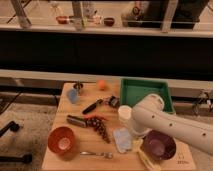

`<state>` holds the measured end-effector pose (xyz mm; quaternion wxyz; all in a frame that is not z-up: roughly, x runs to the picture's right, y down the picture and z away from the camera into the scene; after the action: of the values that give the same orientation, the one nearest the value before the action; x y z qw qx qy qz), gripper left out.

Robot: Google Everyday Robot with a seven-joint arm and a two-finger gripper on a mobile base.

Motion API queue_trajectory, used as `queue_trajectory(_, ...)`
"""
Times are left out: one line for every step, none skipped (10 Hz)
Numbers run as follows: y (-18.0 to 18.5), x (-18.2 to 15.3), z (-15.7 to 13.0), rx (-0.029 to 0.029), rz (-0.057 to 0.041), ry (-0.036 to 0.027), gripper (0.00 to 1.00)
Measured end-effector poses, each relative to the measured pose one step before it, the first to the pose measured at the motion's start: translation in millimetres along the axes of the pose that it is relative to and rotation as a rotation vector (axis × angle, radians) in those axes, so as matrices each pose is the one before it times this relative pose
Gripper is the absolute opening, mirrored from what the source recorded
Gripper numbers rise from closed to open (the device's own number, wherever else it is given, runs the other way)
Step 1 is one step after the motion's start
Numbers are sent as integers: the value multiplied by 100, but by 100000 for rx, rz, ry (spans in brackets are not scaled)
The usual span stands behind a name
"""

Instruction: Wipe purple bowl with towel

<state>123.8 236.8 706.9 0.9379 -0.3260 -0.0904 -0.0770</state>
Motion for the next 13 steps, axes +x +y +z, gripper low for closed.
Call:
queue_trajectory(161, -299, 610, -610, -500, -252, 80)
queue_trajectory(178, -360, 755, -754, -283, -563, 80)
queue_trajectory(101, -287, 456, -410, -229, -349, 80)
queue_trajectory(56, -308, 483, -220, -241, -437, 80)
queue_trajectory(63, -192, 518, -23, 114, -526, 80)
queue_trajectory(53, -151, 646, 18, 393, -758, 80)
queue_trajectory(28, -85, 399, -12, 235, -452, 80)
queue_trajectory(12, -156, 603, 180, 420, -803, 80)
queue_trajectory(-28, 19, 351, 298, 420, -308, 80)
queue_trajectory(63, 87, 560, 42, 692, -404, 80)
queue_trajectory(7, 11, 636, -53, 543, -431, 80)
queue_trajectory(-59, -89, 599, 90, 127, -190, 80)
queue_trajectory(-18, -99, 349, -3, 123, -119, 80)
